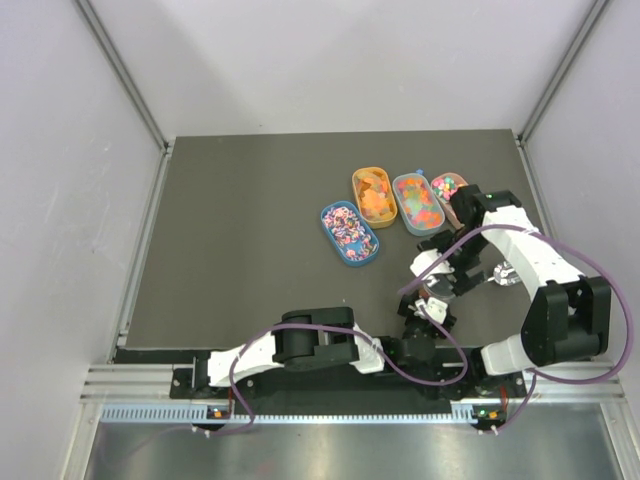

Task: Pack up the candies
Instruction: Screw the bottle lid onto the packing bottle.

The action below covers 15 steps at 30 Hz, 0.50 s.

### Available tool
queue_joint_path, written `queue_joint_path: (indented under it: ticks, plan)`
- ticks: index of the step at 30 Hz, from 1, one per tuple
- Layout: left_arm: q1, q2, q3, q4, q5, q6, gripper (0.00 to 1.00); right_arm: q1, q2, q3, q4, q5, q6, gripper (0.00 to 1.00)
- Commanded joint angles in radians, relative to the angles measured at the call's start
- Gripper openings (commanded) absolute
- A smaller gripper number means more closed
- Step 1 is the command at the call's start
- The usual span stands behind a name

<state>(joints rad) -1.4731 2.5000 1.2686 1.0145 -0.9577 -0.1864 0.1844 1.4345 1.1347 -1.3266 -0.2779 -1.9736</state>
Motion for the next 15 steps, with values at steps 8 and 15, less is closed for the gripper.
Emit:
queue_joint_path:
  ticks: [8, 15]
  plan:
    - [0.008, 0.408, -0.236, -0.898, 0.367, -0.294, 0.0, 0.047, -0.006, 0.048, -0.148, -0.061, -0.172, 1.0]
    - [0.01, 0.408, -0.238, -0.898, 0.372, -0.294, 0.0, 0.061, 0.007, 0.042, -0.146, -0.055, -0.168, 0.96]
